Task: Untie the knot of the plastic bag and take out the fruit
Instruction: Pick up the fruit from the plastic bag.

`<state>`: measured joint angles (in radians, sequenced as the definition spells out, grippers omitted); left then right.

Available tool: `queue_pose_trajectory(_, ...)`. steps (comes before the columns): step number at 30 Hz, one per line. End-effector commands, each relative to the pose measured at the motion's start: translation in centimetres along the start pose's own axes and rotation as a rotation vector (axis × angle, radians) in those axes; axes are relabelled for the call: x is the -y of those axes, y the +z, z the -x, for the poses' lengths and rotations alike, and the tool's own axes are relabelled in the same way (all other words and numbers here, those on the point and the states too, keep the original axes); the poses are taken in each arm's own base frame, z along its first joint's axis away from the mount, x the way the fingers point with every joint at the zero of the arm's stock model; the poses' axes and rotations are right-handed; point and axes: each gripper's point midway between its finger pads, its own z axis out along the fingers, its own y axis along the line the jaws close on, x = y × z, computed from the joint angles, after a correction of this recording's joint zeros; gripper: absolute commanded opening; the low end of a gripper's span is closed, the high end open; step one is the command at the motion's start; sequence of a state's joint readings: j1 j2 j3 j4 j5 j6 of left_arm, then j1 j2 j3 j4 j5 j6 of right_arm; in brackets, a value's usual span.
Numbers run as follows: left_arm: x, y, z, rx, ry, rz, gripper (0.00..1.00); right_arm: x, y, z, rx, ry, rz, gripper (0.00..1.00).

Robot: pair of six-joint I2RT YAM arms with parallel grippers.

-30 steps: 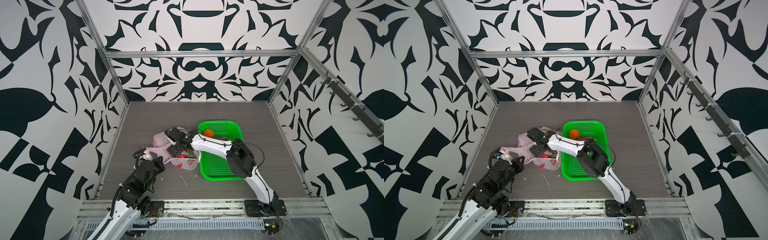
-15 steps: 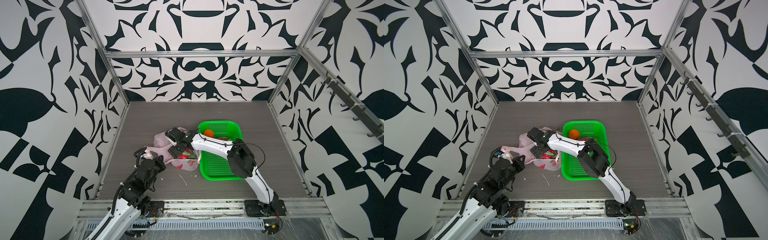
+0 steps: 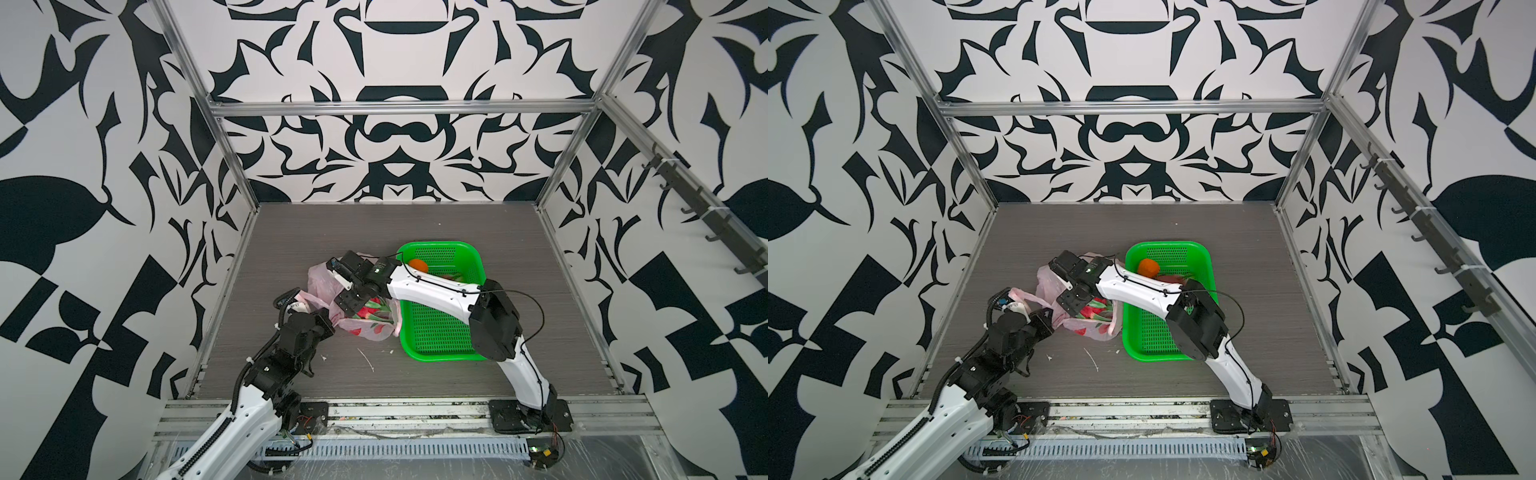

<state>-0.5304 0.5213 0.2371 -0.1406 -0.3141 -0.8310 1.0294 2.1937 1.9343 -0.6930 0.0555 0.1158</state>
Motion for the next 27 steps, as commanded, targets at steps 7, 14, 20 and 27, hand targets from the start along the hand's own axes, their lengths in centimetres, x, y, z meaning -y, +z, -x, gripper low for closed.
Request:
queue_pose_trajectory(7, 2.0, 0.1, 2.8, 0.088, 0.022, -0.027, 0.00, -1.2, -6.4, 4.3, 0.158, -0.033, 0.035, 0.02)
queue_pose_trajectory(14, 2.1, 0.2, 3.2, 0.099, 0.026, -0.019, 0.00, -1.3, -7.7, 4.7, 0.182, -0.043, 0.039, 0.02)
queue_pose_trajectory(20, 1.8, 0.2, 3.2, 0.104, 0.026, -0.007, 0.00, -1.1, -8.7, 4.8, 0.197, -0.041, 0.032, 0.02)
queue_pose_trajectory(27, 1.7, 0.2, 3.1, 0.103, 0.028, -0.005, 0.00, -0.9, -10.1, 5.5, 0.235, -0.036, 0.024, 0.02)
